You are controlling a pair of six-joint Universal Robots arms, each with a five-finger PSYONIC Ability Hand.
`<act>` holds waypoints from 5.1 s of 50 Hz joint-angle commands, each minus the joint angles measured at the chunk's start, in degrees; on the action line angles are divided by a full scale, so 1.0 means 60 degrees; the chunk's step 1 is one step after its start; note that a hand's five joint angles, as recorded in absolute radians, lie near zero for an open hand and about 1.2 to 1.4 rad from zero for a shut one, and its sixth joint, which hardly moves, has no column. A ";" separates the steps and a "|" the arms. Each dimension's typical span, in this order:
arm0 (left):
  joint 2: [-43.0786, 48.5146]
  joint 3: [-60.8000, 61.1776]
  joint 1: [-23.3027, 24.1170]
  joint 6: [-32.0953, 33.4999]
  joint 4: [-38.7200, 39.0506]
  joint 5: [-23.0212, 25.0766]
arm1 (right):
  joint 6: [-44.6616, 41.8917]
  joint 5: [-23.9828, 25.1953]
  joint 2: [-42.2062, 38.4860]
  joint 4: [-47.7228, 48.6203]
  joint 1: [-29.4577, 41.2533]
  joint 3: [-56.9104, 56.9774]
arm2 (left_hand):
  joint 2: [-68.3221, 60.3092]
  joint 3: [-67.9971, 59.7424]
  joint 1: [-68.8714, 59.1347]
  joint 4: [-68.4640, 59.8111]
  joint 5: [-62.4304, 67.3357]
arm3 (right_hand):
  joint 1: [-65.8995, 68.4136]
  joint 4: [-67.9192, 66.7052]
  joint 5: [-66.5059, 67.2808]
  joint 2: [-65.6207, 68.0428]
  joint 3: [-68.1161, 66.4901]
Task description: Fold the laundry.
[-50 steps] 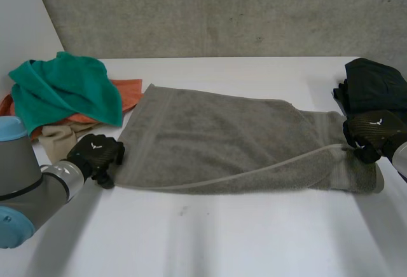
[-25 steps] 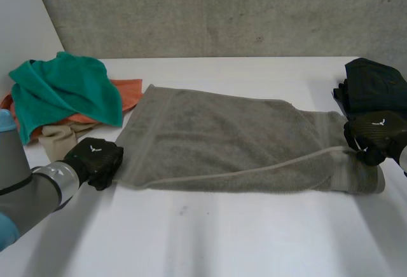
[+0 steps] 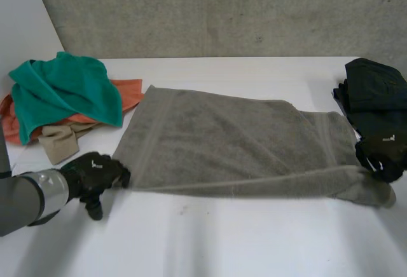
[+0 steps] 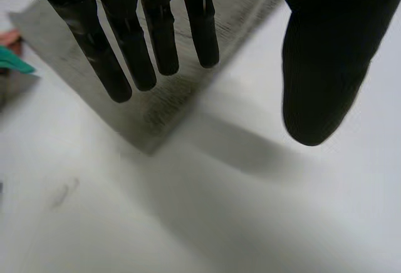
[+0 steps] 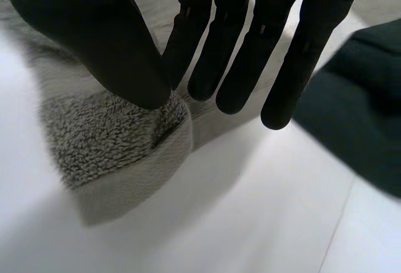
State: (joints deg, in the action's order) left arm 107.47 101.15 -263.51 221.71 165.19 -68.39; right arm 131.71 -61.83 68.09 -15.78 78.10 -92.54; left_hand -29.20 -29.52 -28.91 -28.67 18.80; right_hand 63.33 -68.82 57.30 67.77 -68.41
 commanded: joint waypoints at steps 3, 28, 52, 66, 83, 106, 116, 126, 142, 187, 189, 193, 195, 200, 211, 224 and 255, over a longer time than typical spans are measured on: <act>0.0370 -0.0203 0.0178 -0.2819 0.1105 -0.0042 | 0.1207 -0.0212 -0.0142 0.1399 0.0444 -0.0074 | -0.0088 -0.0034 -0.0135 -0.0175 0.0155 | 0.2779 -0.1863 0.2117 0.2038 -0.1932; 0.2099 -0.1170 0.1028 -0.2322 0.2687 -0.1522 | 0.2628 -0.1178 -0.0522 0.3113 0.1192 0.0131 | -0.1936 -0.1883 -0.1984 -0.2024 0.2003 | 0.2779 -0.1863 0.2117 0.2038 -0.1932; 0.2203 -0.1142 0.1058 -0.1678 0.3714 -0.1668 | 0.3067 -0.1530 -0.1021 0.3406 0.1119 0.0673 | -0.8467 -0.8414 -0.8514 -0.8555 0.8534 | 0.2779 -0.1863 0.2117 0.2038 -0.1932; -0.0229 0.0323 0.0809 -0.0818 0.0385 -0.0733 | 0.0627 -0.0784 0.0093 0.0218 0.0636 0.0497 | -0.8467 -0.8414 -0.8514 -0.8555 0.8534 | 0.2779 -0.1863 0.2117 0.2038 -0.1932; -0.0951 -0.0069 0.0661 0.1297 -0.1975 -0.1097 | -0.2399 -0.0739 0.0049 -0.2163 0.0121 0.0071 | -0.8467 -0.8414 -0.8514 -0.8555 0.8534 | 0.2779 -0.1863 0.2117 0.2038 -0.1932; 0.4851 -0.6720 0.2039 -0.0770 0.3099 -0.3089 | 0.2511 -0.3213 -0.3670 0.6144 0.2935 0.4201 | -0.8467 -0.8414 -0.8514 -0.8555 0.8534 | 0.2779 -0.1863 0.2117 0.2038 -0.1932; 0.5630 -0.7806 0.2273 -0.1062 0.2747 -0.3192 | 0.2027 -0.4078 -0.5810 0.5796 0.3652 0.6356 | 0.3200 0.3253 0.3152 0.3112 -0.3133 | -0.8626 0.9542 -0.9287 -0.9367 0.9473; 0.3273 -0.6007 0.2274 -0.1926 0.3069 -0.3148 | 0.3593 -0.3802 -0.3235 0.4624 0.3199 0.4836 | 0.3200 0.3253 0.3152 0.3112 -0.3133 | -0.8888 0.9804 -0.9549 -0.9629 0.9735; 0.1044 -0.1566 0.1966 -0.2527 0.4958 -0.1727 | 0.2555 -0.1251 -0.2147 0.3082 0.1617 0.1347 | 0.3200 0.3253 0.3152 0.3112 -0.3133 | -0.6310 0.7225 -0.6971 -0.7051 0.7157; -0.0553 0.0061 0.2039 -0.3538 0.5091 -0.1712 | -0.2659 0.0098 -0.2499 0.7831 0.8325 -0.0060 | 0.3200 0.3253 0.3152 0.3112 -0.3133 | 0.2779 -0.1863 0.2117 0.2038 -0.1932; -0.0553 0.0017 0.2156 -0.3538 0.5076 -0.1712 | -0.2777 -0.0648 -0.2515 0.7246 0.8472 0.0203 | 0.3200 0.3253 0.3152 0.3112 -0.3133 | -0.5402 0.6318 -0.6063 -0.6143 0.6249; -0.0553 -0.0101 0.2303 -0.3567 0.5076 -0.1727 | -0.1638 -0.1266 -0.1974 0.6805 0.8297 0.0234 | 0.3200 0.3253 0.3152 0.3112 -0.3133 | -0.8888 0.9804 -0.9549 -0.9629 0.9735; -0.0553 -0.0217 0.2434 -0.3596 0.5076 -0.1727 | -0.0064 -0.1092 -0.1319 0.6834 0.7889 0.0000 | 0.3200 0.3253 0.3152 0.3112 -0.3133 | -0.8888 0.9804 -0.9549 -0.9629 0.9735; -0.0538 -0.0437 0.2771 -0.3728 0.5091 -0.1785 | 0.3487 -0.0959 0.0354 0.6571 0.6775 -0.0586 | 0.3200 0.3253 0.3152 0.3112 -0.3133 | -0.8888 0.9804 -0.9549 -0.9629 0.9735; -0.0158 -0.0511 0.3504 -0.3728 0.5105 -0.2093 | 0.2811 -0.1061 -0.0608 0.3908 0.3920 -0.1261 | 0.3200 0.3253 0.3152 0.3112 -0.3133 | -0.8373 0.9289 -0.9034 -0.9114 0.9220; -0.0728 -0.0174 0.3212 -0.3772 0.5061 -0.2196 | 0.2481 -0.2628 0.0471 0.5777 0.5174 -0.0382 | 0.3200 0.3253 0.3152 0.3112 -0.3133 | 0.2779 -0.1863 0.2117 0.2038 -0.1932; -0.0202 -0.2253 0.4308 -0.4988 0.4154 -0.2928 | 0.8970 -0.2161 0.0166 0.4066 0.6833 0.1083 | 0.3200 0.3253 0.3152 0.3112 -0.3133 | -0.8888 0.9804 -0.9549 -0.9629 0.9735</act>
State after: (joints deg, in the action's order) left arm 103.92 92.88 -241.42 193.13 192.22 -85.15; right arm 174.59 -80.96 64.30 8.37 124.62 -83.01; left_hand -11.91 -12.33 -10.90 -11.83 2.84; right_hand 12.66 -11.99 2.33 12.10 -11.86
